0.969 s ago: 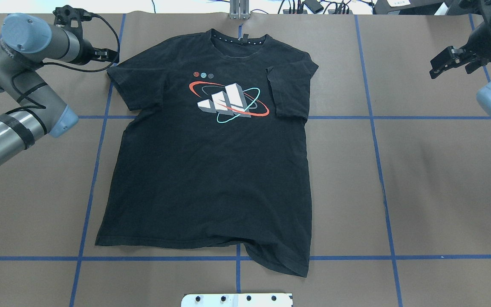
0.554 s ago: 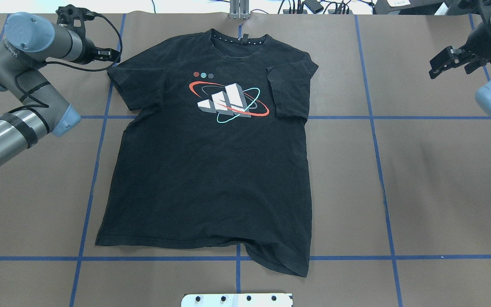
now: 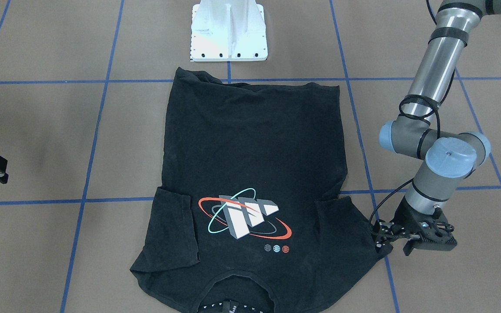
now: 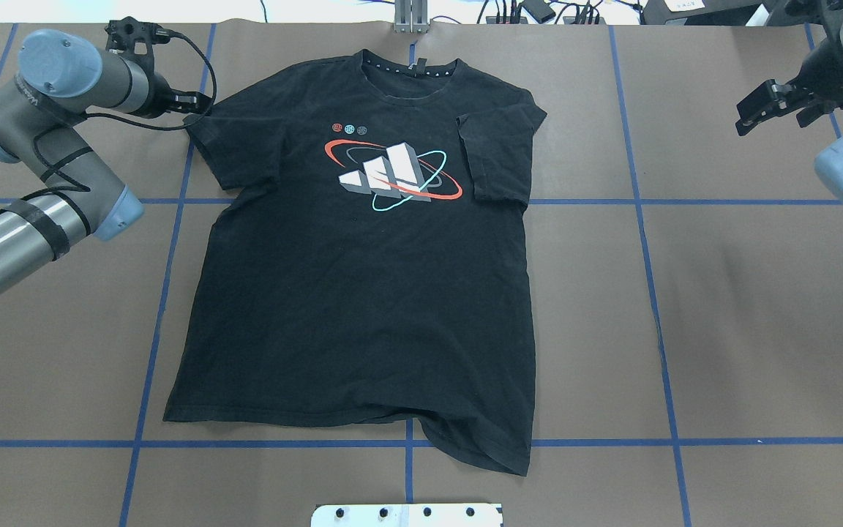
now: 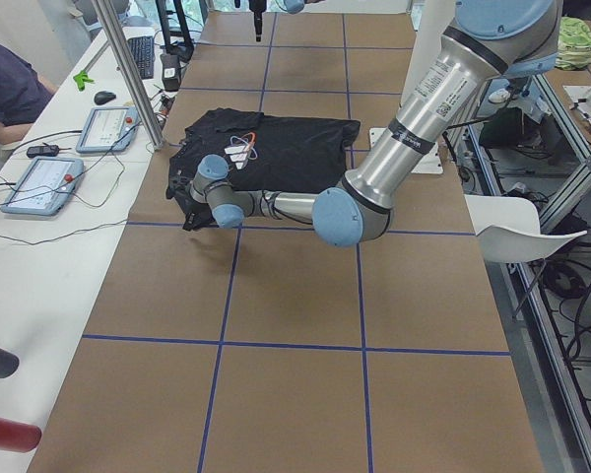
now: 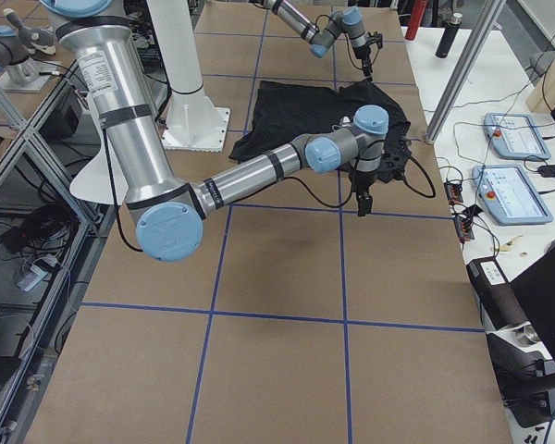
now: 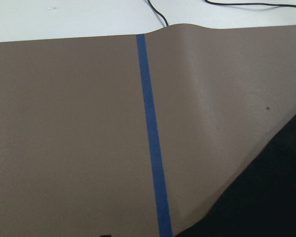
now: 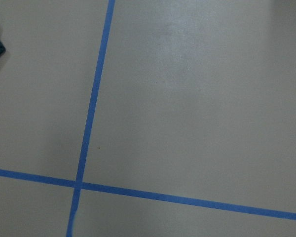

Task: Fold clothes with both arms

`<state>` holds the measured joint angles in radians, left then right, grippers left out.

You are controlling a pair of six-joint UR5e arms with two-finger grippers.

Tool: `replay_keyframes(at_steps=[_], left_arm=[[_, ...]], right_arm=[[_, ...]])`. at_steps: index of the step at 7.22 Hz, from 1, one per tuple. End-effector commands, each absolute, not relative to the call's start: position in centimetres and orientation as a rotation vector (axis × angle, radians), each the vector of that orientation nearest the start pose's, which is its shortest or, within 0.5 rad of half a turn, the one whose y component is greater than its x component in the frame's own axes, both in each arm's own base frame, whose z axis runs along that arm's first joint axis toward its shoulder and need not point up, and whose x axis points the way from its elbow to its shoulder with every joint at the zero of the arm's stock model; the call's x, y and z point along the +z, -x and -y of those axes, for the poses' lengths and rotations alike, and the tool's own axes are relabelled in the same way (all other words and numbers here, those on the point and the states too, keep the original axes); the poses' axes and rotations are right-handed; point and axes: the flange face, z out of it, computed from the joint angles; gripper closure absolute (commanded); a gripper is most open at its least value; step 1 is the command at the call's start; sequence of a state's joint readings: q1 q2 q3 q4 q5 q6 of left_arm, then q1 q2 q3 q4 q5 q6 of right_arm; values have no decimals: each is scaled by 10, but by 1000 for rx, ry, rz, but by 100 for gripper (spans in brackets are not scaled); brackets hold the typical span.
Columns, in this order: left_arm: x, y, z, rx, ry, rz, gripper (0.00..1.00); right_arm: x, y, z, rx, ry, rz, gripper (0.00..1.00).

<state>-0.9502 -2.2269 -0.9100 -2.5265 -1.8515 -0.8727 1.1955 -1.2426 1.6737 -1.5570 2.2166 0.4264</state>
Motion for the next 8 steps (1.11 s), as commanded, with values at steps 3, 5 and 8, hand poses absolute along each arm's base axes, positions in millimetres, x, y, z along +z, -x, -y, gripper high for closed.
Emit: replay_keyframes(at_steps=[3, 5, 8], left_arm=[[481, -373, 701, -97, -508, -827, 32], [484, -373, 700, -98, -505, -824, 37], [489, -375, 699, -97, -495, -818, 39]], right_arm=[[430, 161, 604, -96, -144, 751, 1], [430, 161, 606, -95, -142, 750, 1], [430, 161, 606, -95, -142, 750, 1]])
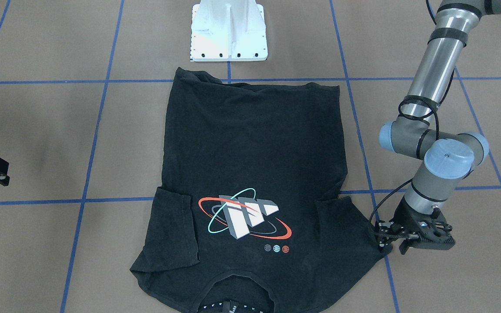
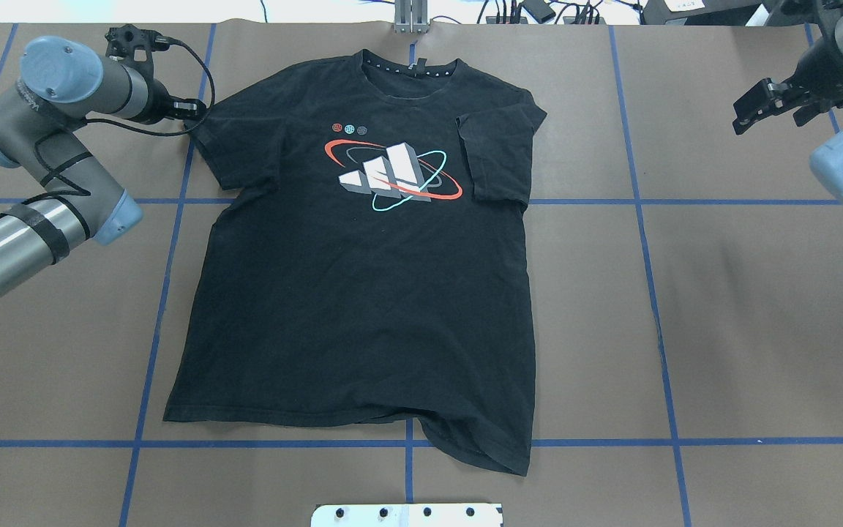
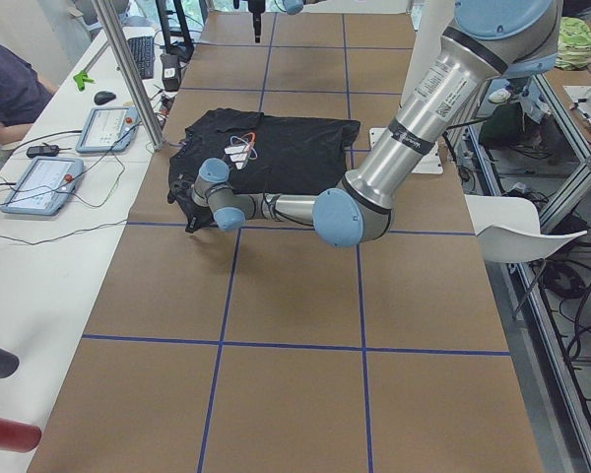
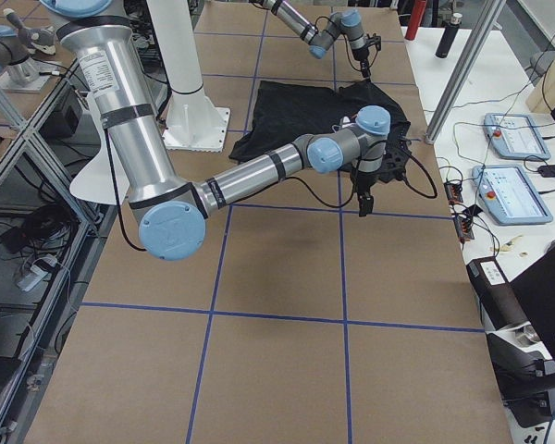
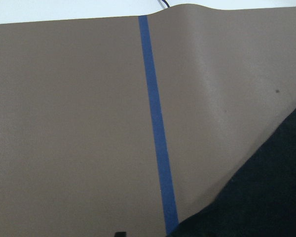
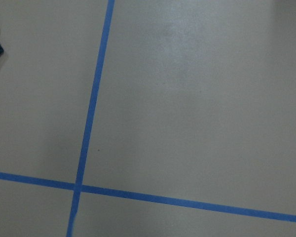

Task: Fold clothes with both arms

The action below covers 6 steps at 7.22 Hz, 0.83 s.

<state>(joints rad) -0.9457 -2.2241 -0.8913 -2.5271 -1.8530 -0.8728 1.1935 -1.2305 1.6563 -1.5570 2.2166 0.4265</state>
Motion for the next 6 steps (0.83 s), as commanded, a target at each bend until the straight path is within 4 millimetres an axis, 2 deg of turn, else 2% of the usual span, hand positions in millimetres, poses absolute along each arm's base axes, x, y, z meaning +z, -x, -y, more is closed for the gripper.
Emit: replay_keyframes(at_steps=[1, 3, 5, 6], left_arm=[[489, -377, 698, -94, -494, -819, 39], [489, -385, 694, -85, -491, -820, 42], [488, -385, 694, -86, -491, -822, 66], [488, -384, 695, -88, -492, -821, 86]], right_arm=[[431, 161, 606, -95, -141, 750, 1], [430, 162, 607, -95, -142, 750, 1], [430, 161, 607, -94, -143, 750, 1], [429, 161, 607, -93, -144, 751, 1]])
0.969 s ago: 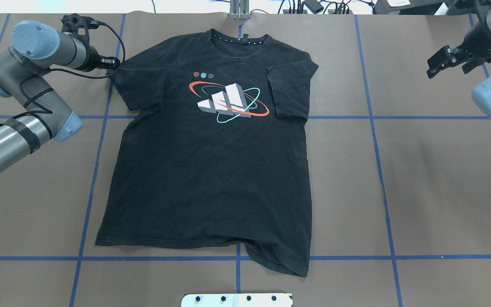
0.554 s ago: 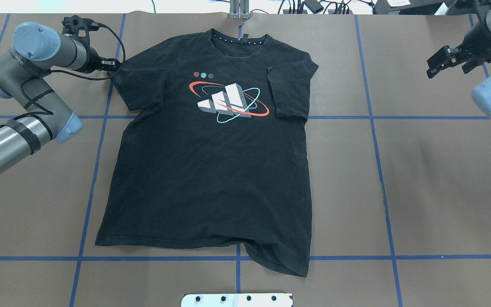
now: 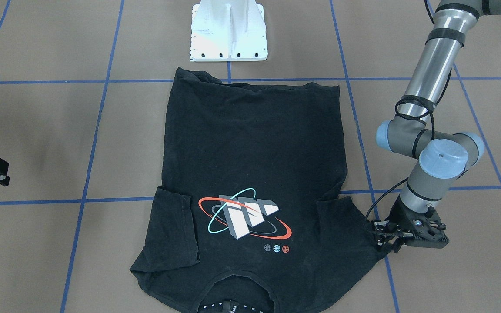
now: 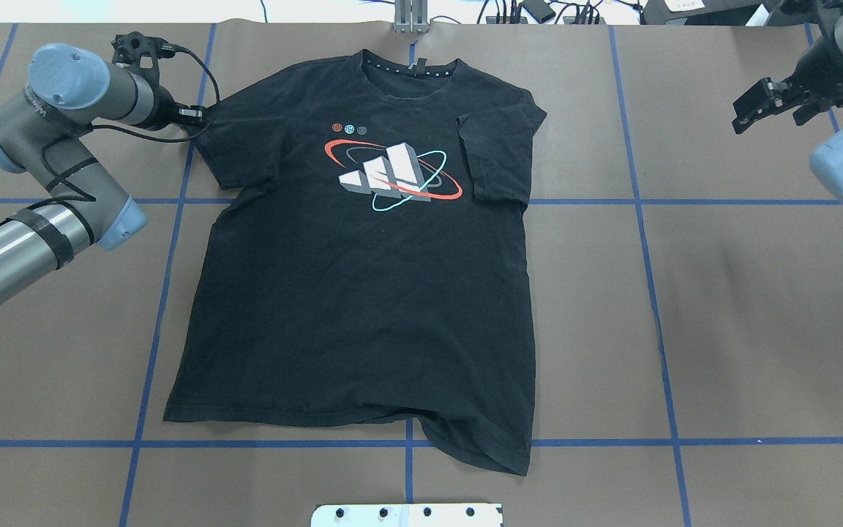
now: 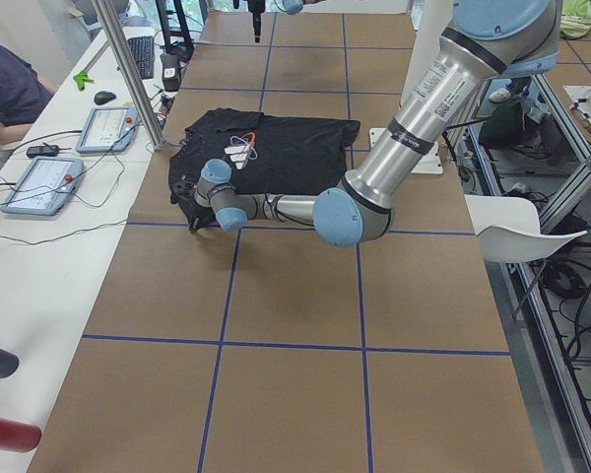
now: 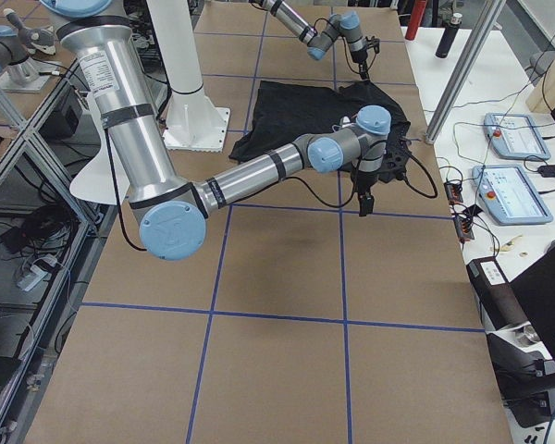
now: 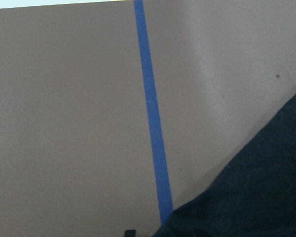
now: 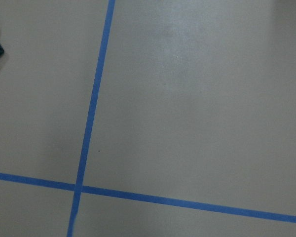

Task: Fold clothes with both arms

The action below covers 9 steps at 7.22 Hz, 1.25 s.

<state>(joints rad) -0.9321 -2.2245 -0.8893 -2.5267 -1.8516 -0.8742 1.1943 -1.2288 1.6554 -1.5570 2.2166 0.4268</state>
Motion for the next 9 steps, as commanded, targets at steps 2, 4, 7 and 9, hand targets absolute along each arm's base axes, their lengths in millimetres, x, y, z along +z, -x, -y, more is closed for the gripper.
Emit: replay_keyframes(at_steps=[2, 4, 7, 9], left_arm=[[485, -383, 695, -88, -495, -828, 100], [473, -380, 697, -95, -512, -847, 100], [404, -395, 697, -265, -406, -1012, 100], [342, -463, 678, -381, -284, -1105, 100]], right_arm=[[429, 162, 607, -93, -143, 751, 1], [428, 161, 607, -91, -145, 753, 1], [428, 162, 607, -91, -144, 754, 1], [427, 162, 607, -91, -144, 754, 1]])
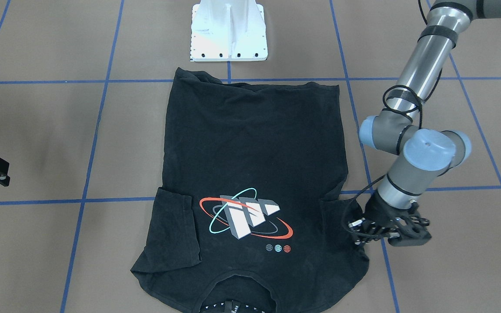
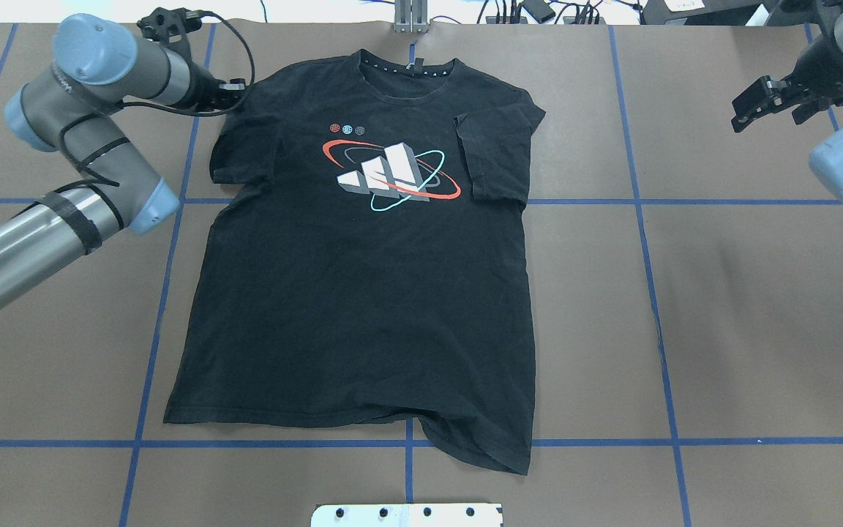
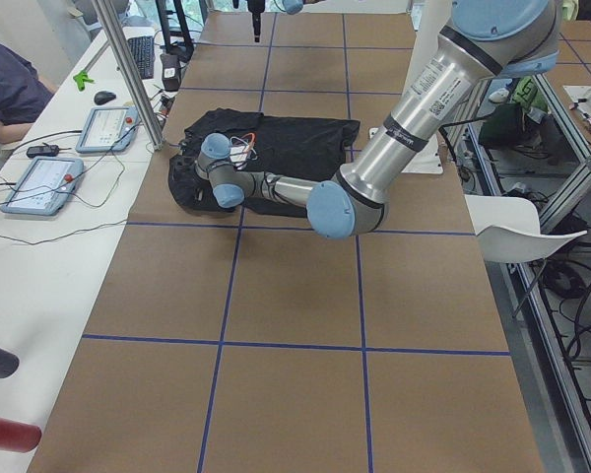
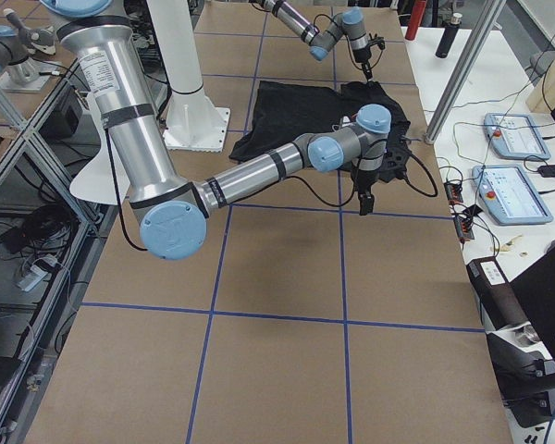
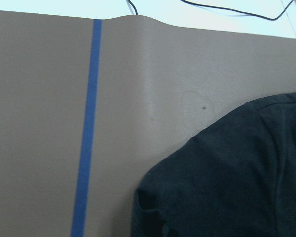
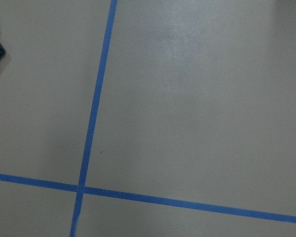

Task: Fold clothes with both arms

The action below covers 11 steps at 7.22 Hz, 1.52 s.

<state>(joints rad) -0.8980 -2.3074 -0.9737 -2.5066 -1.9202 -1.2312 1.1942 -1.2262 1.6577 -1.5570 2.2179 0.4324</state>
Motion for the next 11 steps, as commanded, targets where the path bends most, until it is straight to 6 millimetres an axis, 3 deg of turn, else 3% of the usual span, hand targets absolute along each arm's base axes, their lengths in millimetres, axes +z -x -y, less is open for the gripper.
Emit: replay_keyframes(at_steps=[1, 3, 5, 6, 7, 10, 11], left_arm=[[309, -494, 671, -419, -223, -1114, 100], [282, -531, 671, -513, -250, -1092, 100], [283, -534, 672, -518, -247, -1085, 100], [283, -536, 671, -512, -248, -1087, 80], [279, -536, 669, -489, -262, -1095, 2], [253, -518, 659, -278, -325, -1136, 0], [260, -501, 648, -242, -296, -1165, 0]], right_arm=[[427, 161, 608, -90, -144, 754, 1], [427, 161, 608, -90, -144, 754, 1], [427, 161, 608, -90, -144, 754, 1], [427, 161, 608, -90, -144, 754, 1], [428, 162, 607, -91, -142, 753, 1], [424, 161, 607, -86, -147, 756, 1], [419, 160, 605, -57, -142, 765, 1]])
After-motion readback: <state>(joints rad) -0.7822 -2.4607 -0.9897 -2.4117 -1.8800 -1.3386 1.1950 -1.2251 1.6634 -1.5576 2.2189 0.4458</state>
